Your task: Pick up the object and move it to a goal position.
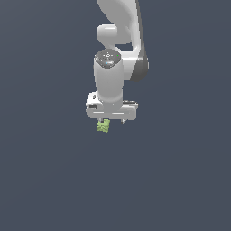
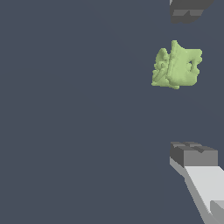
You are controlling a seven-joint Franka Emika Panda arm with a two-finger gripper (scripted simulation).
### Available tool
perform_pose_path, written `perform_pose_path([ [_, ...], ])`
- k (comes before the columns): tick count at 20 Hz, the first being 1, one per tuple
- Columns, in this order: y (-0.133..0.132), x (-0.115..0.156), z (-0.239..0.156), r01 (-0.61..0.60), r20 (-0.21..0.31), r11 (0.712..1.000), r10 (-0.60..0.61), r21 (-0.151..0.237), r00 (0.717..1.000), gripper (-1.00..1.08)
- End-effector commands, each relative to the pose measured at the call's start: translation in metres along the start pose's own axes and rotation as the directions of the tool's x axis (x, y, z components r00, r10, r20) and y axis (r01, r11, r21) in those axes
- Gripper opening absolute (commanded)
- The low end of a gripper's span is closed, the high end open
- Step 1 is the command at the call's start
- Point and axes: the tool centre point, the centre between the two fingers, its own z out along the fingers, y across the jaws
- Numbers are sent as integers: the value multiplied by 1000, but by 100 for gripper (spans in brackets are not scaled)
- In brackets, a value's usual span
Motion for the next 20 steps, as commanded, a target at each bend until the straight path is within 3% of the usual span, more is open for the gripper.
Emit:
perform_pose_path([
  [1, 0, 0, 0, 0, 0, 1000, 0, 0, 1000, 100],
  [10, 18, 2, -11, 22, -21, 999, -22, -23, 1000, 100],
  [20, 20, -1, -5, 11, -20, 1000, -11, -21, 1000, 100],
])
